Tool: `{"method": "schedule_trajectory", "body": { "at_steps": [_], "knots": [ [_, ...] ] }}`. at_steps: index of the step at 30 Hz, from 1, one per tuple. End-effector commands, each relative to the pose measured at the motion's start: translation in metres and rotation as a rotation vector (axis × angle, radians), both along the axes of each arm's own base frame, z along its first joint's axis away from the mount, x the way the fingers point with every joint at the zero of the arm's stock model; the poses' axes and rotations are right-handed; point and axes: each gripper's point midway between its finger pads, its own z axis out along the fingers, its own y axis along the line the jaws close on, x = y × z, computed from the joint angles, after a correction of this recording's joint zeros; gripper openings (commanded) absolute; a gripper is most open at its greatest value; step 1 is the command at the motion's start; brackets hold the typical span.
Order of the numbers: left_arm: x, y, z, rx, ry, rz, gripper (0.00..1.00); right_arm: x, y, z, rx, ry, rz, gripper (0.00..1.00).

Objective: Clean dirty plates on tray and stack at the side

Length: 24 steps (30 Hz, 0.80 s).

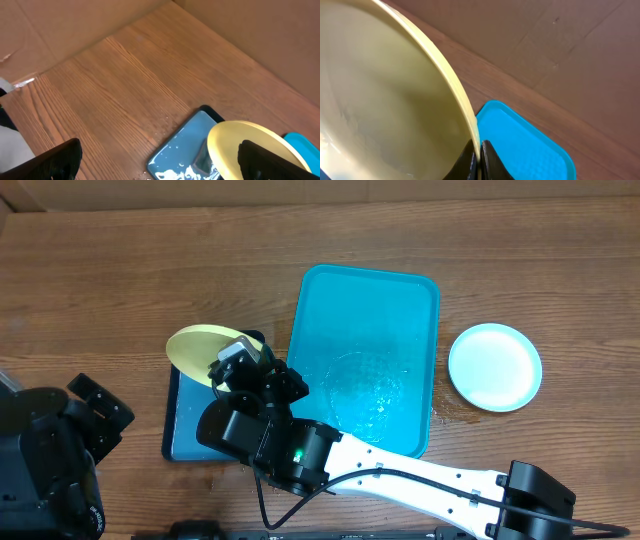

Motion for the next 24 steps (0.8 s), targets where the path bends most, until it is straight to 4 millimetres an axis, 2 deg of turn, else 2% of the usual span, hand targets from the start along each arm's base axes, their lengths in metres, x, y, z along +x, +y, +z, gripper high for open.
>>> {"method": "schedule_trajectory", "body": {
  "at_steps": [1,24],
  "knots": [
    [0.0019,0.0052,0.0021,0.005,-0.008,0.042,1.00,-0.0003,-0.0032,0.0257,0.057,-0.038,-0.019,0.04],
    [0.0026,0.0048,0.0017,0.003,-0.006,0.040,1.00,0.0019,0.0032,0.0348,0.123,-0.059,-0.020,0.04]
  ]
}}
